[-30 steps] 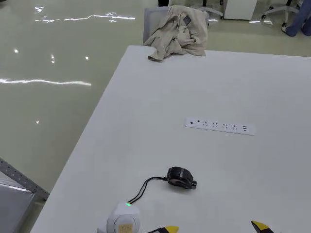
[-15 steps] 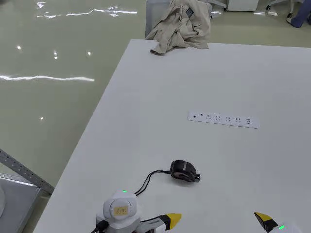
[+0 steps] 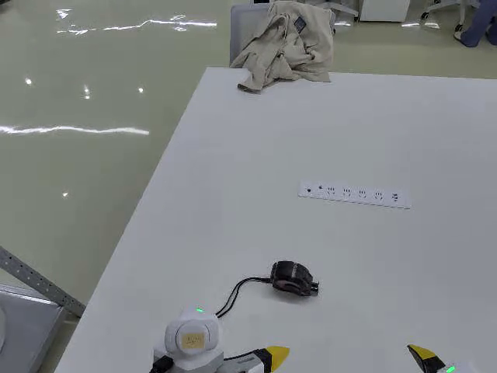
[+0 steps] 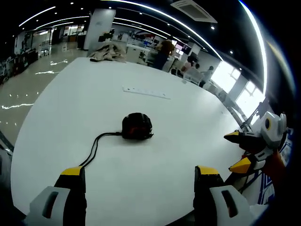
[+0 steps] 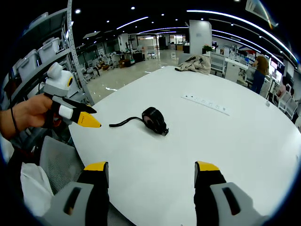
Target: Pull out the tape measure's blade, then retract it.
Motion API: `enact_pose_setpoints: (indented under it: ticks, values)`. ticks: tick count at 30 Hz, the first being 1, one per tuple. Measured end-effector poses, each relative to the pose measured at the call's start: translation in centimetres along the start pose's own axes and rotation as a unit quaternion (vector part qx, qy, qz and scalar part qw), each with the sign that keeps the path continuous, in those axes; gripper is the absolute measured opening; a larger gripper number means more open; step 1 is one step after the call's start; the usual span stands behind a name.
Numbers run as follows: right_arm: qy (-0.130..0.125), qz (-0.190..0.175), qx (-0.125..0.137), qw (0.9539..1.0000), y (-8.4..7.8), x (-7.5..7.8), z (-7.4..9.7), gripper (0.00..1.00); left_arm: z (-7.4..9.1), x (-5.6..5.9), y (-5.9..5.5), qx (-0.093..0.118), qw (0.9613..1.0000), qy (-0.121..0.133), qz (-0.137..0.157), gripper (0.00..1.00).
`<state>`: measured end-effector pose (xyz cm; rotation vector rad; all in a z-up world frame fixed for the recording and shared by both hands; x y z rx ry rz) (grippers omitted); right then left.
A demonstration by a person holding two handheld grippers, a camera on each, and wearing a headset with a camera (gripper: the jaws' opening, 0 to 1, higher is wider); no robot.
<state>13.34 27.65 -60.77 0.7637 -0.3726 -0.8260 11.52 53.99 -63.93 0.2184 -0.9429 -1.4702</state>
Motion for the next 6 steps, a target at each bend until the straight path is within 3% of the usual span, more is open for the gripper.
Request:
enact_pose_setpoints:
  ticks: [6]
  values:
    - [-0.001, 0.0, 0.0, 1.0, 0.02, 0.2, 0.0, 0.76, 0.01, -0.02, -0.02, -0.003, 1.0, -0.001, 0.0, 0.93]
Point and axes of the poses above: the centre of the closed fingertips' face, and the gripper's own axes: z roughly backward along the fingers, x roughly to its right, y roughly out of its top, the point moved 7 cm from there along z, roughly backward along the fingers, and after that the axes turned 8 degrees about -y, right-handed, at the moved point
